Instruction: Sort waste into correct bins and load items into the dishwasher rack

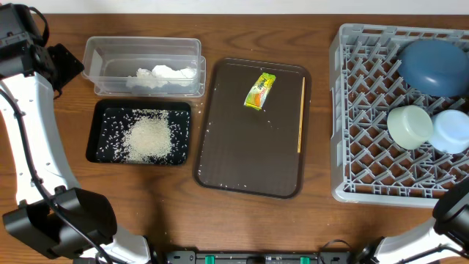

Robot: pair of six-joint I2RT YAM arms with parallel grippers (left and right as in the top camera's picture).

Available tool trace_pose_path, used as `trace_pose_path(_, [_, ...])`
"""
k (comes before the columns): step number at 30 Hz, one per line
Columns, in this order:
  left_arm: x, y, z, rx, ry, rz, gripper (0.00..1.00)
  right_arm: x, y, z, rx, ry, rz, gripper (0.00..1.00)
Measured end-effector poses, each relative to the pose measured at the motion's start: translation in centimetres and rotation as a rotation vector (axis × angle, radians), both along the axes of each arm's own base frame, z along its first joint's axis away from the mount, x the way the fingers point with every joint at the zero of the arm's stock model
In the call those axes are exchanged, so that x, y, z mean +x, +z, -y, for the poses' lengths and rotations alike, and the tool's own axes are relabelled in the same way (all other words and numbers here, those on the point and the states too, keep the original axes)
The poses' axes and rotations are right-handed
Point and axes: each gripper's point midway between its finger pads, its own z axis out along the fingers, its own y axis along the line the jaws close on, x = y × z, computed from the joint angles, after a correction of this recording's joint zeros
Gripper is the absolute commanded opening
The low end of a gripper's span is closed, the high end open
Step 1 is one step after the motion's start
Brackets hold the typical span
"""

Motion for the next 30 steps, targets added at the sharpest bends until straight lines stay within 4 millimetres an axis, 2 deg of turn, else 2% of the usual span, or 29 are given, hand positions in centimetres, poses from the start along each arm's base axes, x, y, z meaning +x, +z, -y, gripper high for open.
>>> trace_pose_path(3, [0.0, 0.0, 0.0, 0.000, 0.000, -0.001, 0.93, -0.1, 1.7, -0.1, -0.019, -0.008, 0.034, 0.01])
trace_pose_path(6, [0.0, 0.0, 0.0, 0.000, 0.000, 0.000, 0.93, 0.2, 4.2, -0.7, -0.026, 0.009, 0.109, 0.04])
trace_pose_path(12, [0.0, 0.0, 0.0, 0.000, 0.000, 0.000, 0.92, 3.2, 9.8, -5.1, 0.074, 0.206, 0.366, 0.09])
trace_pose_path(15, [0.0, 0.0, 0.0, 0.000, 0.000, 0.000, 0.93, 4.9, 11.2, -8.3, 0.162, 0.338, 0.457, 0.04])
trace_pose_path(16, [0.0, 0.0, 0.0, 0.000, 0.000, 0.000, 0.93, 5.3, 11.2, -9.4, 0.192, 0.373, 0.467, 0.02])
trace_pose_path(19, [0.0, 0.0, 0.0, 0.000, 0.000, 0.000, 0.92, 6.0, 10.1, -12.9, 0.280, 0.435, 0.431, 0.01])
trace_pose_path(25, [0.0, 0.0, 0.0, 0.000, 0.000, 0.000, 0.93, 6.2, 7.4, -19.4, 0.374, 0.511, 0.282, 0.01])
trace_pose_path(28, [0.0, 0.0, 0.0, 0.000, 0.000, -0.001, 0.93, 5.7, 6.3, -21.4, 0.402, 0.488, 0.217, 0.01])
trace_pose_path(30, [0.0, 0.0, 0.0, 0.000, 0.000, 0.000, 0.93, 5.2, 5.4, -21.9, 0.399, 0.438, 0.167, 0.01])
